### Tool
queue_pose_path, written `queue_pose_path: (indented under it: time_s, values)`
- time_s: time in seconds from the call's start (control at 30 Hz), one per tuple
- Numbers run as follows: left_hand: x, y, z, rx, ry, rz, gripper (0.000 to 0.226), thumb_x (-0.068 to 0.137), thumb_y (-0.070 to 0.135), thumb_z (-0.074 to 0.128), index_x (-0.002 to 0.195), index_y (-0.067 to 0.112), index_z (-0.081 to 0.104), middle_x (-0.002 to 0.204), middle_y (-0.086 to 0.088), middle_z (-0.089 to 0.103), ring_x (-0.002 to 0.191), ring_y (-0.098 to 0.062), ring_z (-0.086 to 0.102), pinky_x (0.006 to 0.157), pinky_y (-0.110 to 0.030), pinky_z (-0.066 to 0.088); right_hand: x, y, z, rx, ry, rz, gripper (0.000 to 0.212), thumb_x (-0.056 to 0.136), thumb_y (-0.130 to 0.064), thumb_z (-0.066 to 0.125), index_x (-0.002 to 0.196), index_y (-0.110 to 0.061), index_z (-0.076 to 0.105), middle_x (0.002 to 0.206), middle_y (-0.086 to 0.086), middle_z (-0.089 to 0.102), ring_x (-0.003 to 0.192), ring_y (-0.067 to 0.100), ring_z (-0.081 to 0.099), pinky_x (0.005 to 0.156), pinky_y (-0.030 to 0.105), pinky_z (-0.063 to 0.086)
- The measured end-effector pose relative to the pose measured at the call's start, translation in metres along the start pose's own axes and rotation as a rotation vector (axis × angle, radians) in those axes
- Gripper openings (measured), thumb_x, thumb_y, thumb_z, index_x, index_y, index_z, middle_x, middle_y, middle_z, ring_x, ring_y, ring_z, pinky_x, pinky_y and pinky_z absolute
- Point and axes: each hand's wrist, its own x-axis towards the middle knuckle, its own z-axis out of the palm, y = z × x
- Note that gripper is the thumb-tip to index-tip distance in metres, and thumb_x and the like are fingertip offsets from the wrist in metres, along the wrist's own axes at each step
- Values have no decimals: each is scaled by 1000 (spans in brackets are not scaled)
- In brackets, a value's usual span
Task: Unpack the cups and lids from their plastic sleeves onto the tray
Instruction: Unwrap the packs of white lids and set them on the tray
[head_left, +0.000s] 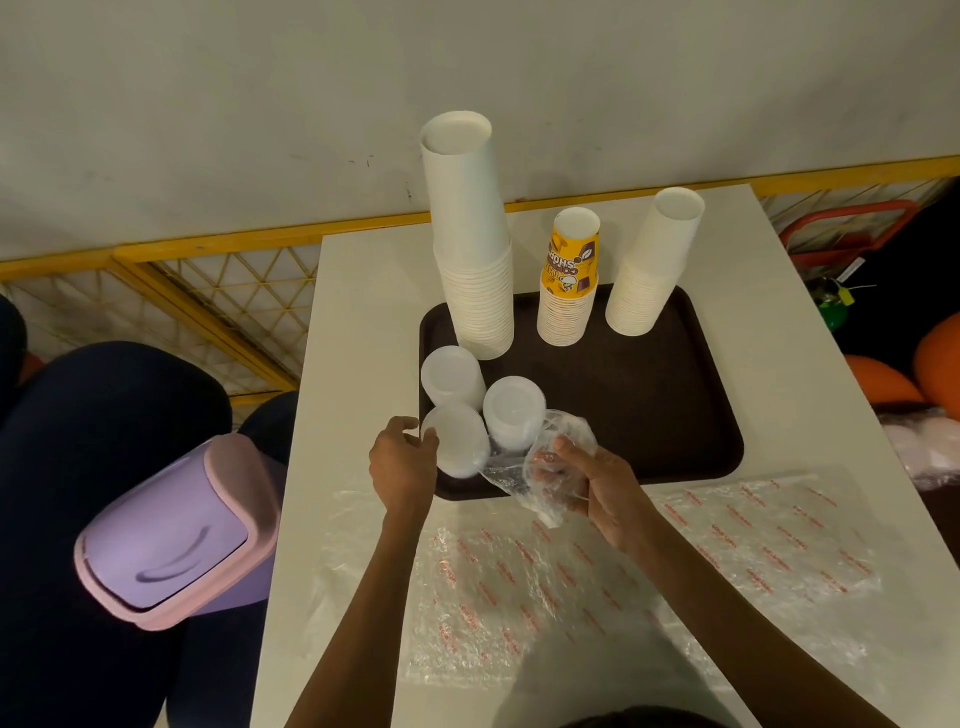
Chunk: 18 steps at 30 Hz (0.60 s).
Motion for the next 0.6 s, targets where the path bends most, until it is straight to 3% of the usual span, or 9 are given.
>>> queue_pose_path:
  time_s: [0.23, 0.4, 0.5, 0.6]
  values:
    - [0, -6, 3, 49, 16, 47, 33, 90, 25, 62, 117, 7, 59, 112, -13, 63, 95, -25, 60, 74, -26, 38, 1, 0, -1, -2, 1, 4, 37, 88, -27, 62, 122, -10, 60, 108, 11, 70, 85, 18, 69, 53, 24, 52]
    - [-11, -9, 10, 36, 24, 288, 62, 81, 35, 74, 130, 7, 50, 132, -14, 49, 117, -28, 50, 84, -30, 43, 2, 2, -2, -5, 11, 7, 38, 87, -28, 64, 121, -10, 60, 108, 9, 70, 87, 18, 69, 52, 22, 51]
    - [-15, -10, 16, 116, -9, 310, 78, 72, 41, 79, 135, 9, 45, 137, -12, 46, 122, -28, 45, 92, -38, 46, 2, 3, -3, -4, 13, 9, 37, 87, -28, 64, 120, -10, 61, 108, 9, 70, 91, 20, 69, 54, 23, 51]
    - [-17, -14, 20, 131, -37, 310, 78, 72, 40, 80, 135, 9, 44, 137, -11, 47, 121, -29, 47, 93, -40, 47, 1, 2, -3, 6, 15, 7, 37, 87, -27, 64, 119, -11, 61, 108, 10, 70, 92, 21, 69, 52, 22, 51]
